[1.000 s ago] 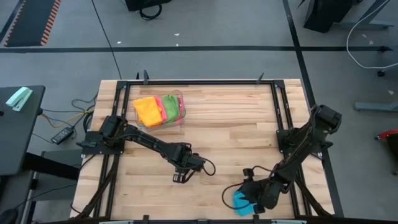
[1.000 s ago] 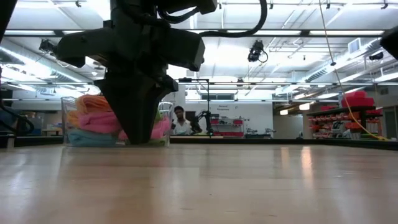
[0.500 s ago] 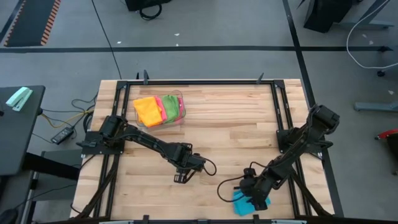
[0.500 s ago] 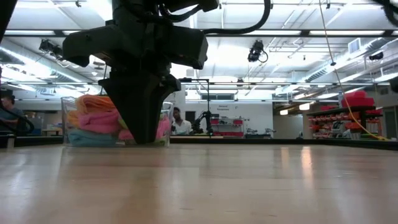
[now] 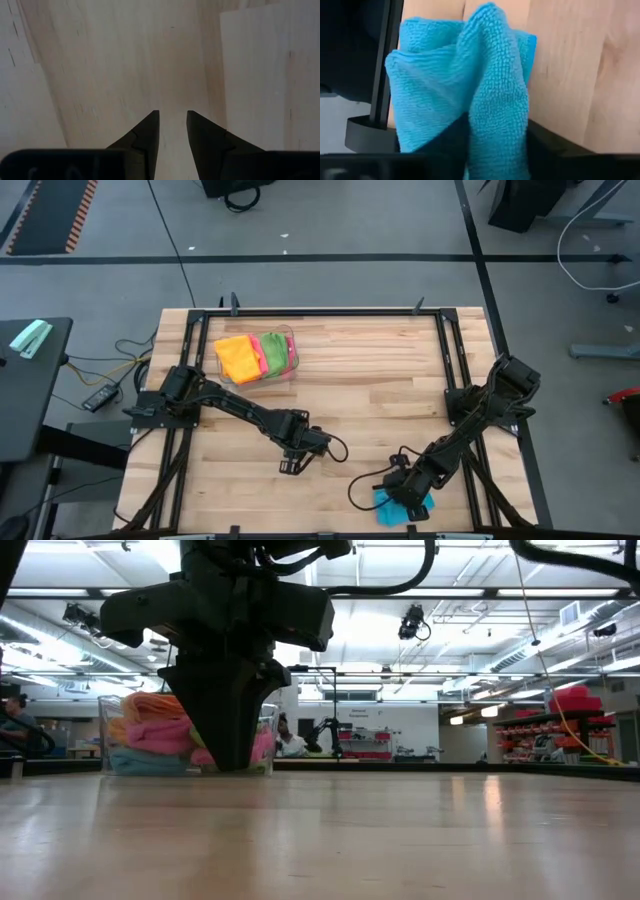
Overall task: Fold microfiber towels
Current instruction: Stack the blue microfiber towel on top of the green microfiber towel
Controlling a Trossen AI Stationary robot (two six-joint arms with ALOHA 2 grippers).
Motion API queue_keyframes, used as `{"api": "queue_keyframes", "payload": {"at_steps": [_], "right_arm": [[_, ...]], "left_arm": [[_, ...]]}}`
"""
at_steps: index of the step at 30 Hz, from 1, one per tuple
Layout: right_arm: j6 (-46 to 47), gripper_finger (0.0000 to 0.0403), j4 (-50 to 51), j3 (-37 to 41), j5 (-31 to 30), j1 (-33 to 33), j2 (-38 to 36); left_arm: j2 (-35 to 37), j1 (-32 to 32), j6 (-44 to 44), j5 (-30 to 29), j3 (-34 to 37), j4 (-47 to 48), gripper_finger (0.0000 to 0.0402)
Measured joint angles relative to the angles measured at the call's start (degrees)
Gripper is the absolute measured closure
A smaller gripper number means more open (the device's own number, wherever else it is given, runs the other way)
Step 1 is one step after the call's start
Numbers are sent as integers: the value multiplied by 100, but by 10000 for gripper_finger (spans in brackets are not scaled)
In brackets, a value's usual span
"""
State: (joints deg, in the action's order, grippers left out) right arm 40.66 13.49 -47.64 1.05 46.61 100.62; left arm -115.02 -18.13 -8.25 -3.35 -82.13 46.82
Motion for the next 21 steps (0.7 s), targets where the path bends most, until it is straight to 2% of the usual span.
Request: {"api": "queue_keyframes", "payload": {"at_steps": [4, 7, 10, 16, 19, 21], "right_arm": [[-12, 338, -8, 2, 68, 1, 12], [-145, 381, -34, 2, 196, -58, -38], [-185, 387, 133, -25, 145, -138, -245], [-77, 387, 518, 89, -618, -487, -970], [10, 387, 507, 236, -645, -800, -1249], [-32, 387, 440, 321, -648, -1008, -1440]], "left_arm": [[0, 0, -7, 2, 0, -1, 294], [0, -4, -6, 0, 0, -4, 294], [0, -7, 1, 0, 0, -43, 294], [0, -43, 479, -61, 0, -397, 294], [0, -169, 1076, -662, 0, -605, 296], [0, -281, 1525, -1278, 0, -740, 299]]}}
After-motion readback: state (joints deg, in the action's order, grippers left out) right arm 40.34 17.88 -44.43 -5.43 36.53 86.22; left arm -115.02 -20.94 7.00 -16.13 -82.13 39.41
